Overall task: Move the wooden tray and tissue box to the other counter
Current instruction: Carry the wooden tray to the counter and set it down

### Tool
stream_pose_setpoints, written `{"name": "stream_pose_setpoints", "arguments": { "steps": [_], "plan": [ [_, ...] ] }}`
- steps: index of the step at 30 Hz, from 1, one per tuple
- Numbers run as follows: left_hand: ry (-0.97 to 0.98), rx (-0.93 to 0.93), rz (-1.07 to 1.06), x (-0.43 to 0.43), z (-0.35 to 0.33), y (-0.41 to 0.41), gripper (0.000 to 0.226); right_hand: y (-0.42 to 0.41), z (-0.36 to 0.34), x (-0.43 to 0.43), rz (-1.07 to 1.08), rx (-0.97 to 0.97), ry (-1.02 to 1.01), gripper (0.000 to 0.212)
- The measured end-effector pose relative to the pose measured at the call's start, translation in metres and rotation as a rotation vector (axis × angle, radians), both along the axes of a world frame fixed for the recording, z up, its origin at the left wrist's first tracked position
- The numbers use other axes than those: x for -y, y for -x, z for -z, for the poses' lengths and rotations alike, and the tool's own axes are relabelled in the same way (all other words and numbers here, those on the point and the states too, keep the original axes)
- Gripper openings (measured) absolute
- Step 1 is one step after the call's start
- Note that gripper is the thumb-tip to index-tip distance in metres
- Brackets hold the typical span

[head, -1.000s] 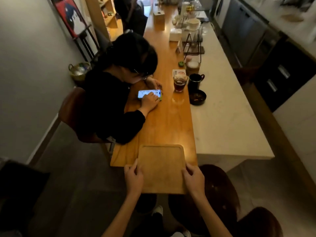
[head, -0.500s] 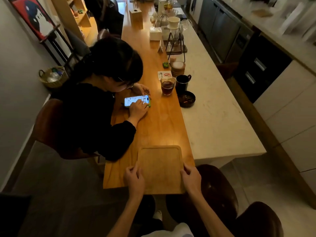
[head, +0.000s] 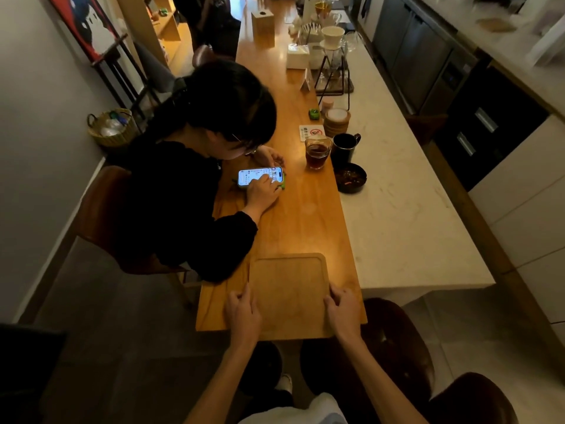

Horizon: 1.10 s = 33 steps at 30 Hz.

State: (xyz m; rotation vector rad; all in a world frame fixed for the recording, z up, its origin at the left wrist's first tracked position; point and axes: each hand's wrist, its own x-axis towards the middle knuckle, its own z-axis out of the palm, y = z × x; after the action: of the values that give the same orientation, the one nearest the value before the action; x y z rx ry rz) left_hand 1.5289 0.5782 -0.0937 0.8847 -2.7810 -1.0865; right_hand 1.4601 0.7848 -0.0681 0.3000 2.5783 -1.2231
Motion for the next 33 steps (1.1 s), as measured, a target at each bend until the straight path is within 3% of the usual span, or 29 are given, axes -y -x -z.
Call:
{"name": "stream_pose_setpoints", "arguments": {
  "steps": [6, 9, 16, 21, 33],
  "plan": [
    [0.068, -0.028, 0.304, 0.013, 0.0, -0.035, 0.067, -0.03, 0.005, -0.035, -0.377, -0.118, 0.026, 0.073],
    [0.109, -0.03, 0.437, 0.019, 0.015, -0.054, 0.082, -0.048, 0.014, -0.047, -0.512, -0.182, -0.031, 0.074],
    [0.246, -0.003, 0.542, 0.03, 0.012, -0.05, 0.094, -0.043, 0.029, -0.054, -0.604, -0.223, -0.213, 0.087],
    [0.329, -0.012, 0.594, 0.038, 0.017, -0.045, 0.091, -0.039, 0.029, -0.048, -0.578, -0.324, -0.303, 0.087],
    [0.405, 0.01, 0.612, 0.043, 0.013, -0.033, 0.079, -0.033, 0.03, -0.039, -0.528, -0.39, -0.325, 0.084]
  ]
}}
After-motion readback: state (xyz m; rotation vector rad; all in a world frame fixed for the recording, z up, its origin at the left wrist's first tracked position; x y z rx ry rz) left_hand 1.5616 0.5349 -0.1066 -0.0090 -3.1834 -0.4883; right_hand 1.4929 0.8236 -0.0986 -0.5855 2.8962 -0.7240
